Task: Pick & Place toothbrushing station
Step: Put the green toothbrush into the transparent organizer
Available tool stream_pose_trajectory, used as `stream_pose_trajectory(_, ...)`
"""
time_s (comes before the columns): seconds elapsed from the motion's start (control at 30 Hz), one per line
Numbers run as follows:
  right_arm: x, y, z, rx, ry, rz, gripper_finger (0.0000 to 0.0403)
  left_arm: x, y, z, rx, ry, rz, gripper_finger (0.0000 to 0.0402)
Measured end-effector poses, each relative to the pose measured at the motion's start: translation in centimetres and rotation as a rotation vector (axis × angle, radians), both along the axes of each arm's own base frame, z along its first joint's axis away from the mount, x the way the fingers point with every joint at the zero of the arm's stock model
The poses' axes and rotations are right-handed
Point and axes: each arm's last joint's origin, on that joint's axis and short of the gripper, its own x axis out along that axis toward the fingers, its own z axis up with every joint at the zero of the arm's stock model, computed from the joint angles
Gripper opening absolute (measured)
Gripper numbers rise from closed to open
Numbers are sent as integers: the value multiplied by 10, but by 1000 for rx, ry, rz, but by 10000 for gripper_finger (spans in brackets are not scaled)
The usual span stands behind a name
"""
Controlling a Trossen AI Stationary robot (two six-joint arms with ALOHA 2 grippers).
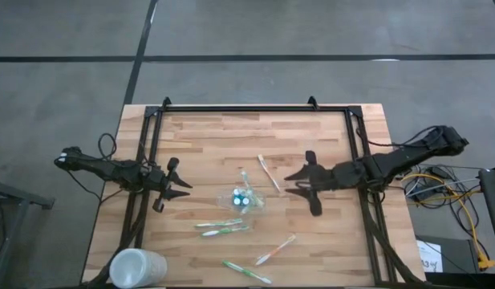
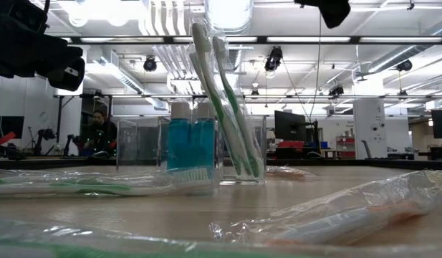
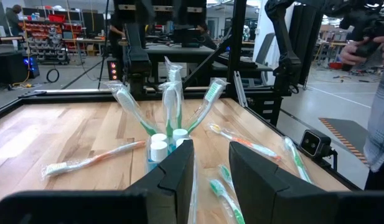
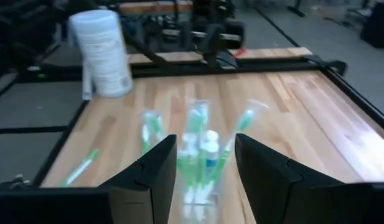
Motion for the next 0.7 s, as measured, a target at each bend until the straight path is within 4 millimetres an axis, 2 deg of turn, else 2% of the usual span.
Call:
stream_pose_trajectory(0.13,-1,16,-3,12,-46,55,156,0,0,0,0,0,0,108)
stream_pose_trajectory(0.33,4,49,-22,10,-88,46,155,0,0,0,0,0,0,108)
stream_pose_trajectory(0.53,24,87,-55,-4,-85,10,155,0,0,0,0,0,0,108)
stream_pose_trajectory(0.7,42,120,-72,4,-107,14,155,0,0,0,0,0,0,108)
